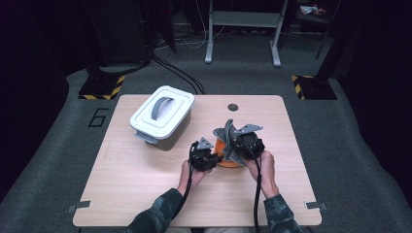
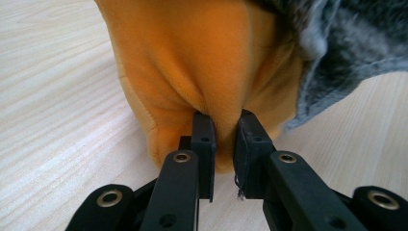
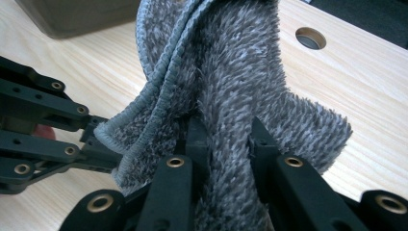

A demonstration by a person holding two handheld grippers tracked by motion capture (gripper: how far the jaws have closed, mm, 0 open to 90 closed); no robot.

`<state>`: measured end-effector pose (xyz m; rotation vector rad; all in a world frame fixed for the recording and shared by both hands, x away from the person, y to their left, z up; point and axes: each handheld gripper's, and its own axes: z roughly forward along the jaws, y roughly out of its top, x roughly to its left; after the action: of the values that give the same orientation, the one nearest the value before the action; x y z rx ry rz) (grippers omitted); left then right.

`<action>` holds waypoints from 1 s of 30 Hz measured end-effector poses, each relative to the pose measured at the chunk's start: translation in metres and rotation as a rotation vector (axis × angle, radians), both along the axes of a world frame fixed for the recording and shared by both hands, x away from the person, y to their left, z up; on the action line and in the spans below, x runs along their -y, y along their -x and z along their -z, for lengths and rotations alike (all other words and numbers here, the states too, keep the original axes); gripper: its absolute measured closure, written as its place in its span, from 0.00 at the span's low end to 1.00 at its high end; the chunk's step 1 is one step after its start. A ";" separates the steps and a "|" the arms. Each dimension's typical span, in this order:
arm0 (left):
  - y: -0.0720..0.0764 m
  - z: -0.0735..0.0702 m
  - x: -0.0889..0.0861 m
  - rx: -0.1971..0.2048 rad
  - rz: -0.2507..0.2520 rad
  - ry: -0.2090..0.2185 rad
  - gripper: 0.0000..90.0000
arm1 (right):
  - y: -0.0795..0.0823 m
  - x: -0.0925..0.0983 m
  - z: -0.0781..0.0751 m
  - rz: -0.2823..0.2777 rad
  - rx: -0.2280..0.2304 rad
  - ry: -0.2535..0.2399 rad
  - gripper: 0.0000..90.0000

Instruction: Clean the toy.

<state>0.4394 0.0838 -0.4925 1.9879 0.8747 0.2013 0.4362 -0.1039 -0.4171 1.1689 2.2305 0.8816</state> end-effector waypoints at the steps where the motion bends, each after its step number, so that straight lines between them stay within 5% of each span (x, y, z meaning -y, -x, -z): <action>1: 0.000 0.000 0.000 -0.001 0.000 0.000 0.89 | 0.000 0.002 0.001 0.000 0.002 -0.005 0.84; 12: 0.001 -0.001 0.002 -0.001 0.004 -0.002 0.89 | -0.003 0.035 0.008 0.075 -0.024 -0.038 0.84; 23: 0.001 0.000 0.001 -0.005 0.005 -0.001 0.89 | -0.013 0.074 0.043 0.187 -0.119 -0.055 0.84; 30: 0.000 0.000 0.001 -0.005 0.006 0.001 0.89 | -0.018 0.080 0.063 0.195 -0.174 -0.051 0.84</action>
<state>0.4390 0.0825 -0.4924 1.9905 0.8718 0.1921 0.4546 -0.1840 -0.4800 1.5095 2.1914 0.7878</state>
